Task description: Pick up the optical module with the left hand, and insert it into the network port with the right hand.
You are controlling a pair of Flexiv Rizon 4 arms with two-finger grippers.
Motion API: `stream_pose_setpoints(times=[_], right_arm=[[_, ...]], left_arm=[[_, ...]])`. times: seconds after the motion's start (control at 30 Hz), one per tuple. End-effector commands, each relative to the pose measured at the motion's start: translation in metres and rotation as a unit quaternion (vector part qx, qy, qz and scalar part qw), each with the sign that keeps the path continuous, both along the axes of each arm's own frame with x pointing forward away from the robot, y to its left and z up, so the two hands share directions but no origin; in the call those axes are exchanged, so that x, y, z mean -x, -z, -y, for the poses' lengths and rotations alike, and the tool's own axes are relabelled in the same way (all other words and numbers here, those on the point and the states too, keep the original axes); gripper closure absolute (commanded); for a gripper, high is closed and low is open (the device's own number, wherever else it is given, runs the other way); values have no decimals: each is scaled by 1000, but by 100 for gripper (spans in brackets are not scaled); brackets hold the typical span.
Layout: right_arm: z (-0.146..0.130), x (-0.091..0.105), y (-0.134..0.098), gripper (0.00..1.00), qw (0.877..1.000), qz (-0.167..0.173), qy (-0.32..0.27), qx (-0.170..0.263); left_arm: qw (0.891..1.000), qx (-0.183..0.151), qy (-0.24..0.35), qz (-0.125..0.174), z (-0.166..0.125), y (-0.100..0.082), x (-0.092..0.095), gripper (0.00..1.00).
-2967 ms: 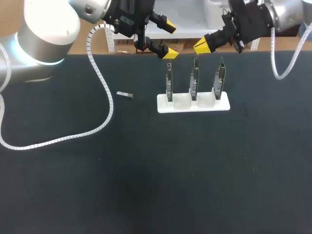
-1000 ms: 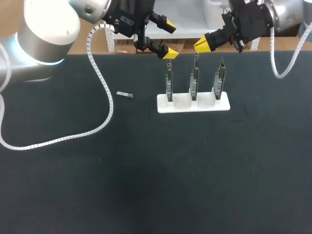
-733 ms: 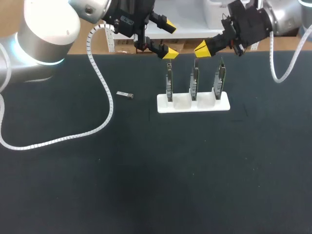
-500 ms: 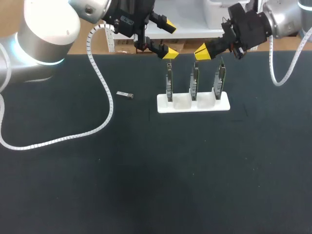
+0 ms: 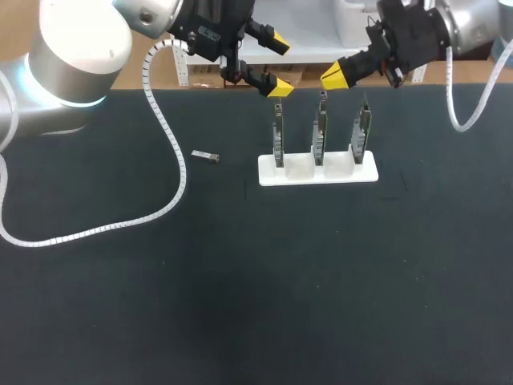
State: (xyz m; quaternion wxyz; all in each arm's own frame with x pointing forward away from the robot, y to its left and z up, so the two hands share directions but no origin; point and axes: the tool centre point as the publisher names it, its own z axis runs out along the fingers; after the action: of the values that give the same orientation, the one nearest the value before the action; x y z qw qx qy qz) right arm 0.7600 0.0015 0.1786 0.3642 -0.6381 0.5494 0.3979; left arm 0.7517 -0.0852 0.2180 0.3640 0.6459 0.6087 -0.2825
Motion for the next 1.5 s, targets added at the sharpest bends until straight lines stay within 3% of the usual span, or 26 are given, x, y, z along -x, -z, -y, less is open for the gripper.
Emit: stream_pose_setpoints(times=[0.03,0.3,0.63,1.1,1.5], right_arm=[[1,1,11,100,1000,-12,3,-2],[4,7,22,100,1000,-25,9,-8],[0,-5,6,100,1000,1,-2,-7],[4,2,29,100,999,-34,5,-3],[4,5,37,100,999,-43,9,-7]], left_arm=[[1000,-4,1,-2,1,-1,-2,0],[1000,-4,1,-2,1,-1,-2,0],[1000,-4,1,-2,1,-1,-2,0],[1000,-4,1,-2,1,-1,-2,0],[1000,-4,1,-2,1,-1,-2,0]])
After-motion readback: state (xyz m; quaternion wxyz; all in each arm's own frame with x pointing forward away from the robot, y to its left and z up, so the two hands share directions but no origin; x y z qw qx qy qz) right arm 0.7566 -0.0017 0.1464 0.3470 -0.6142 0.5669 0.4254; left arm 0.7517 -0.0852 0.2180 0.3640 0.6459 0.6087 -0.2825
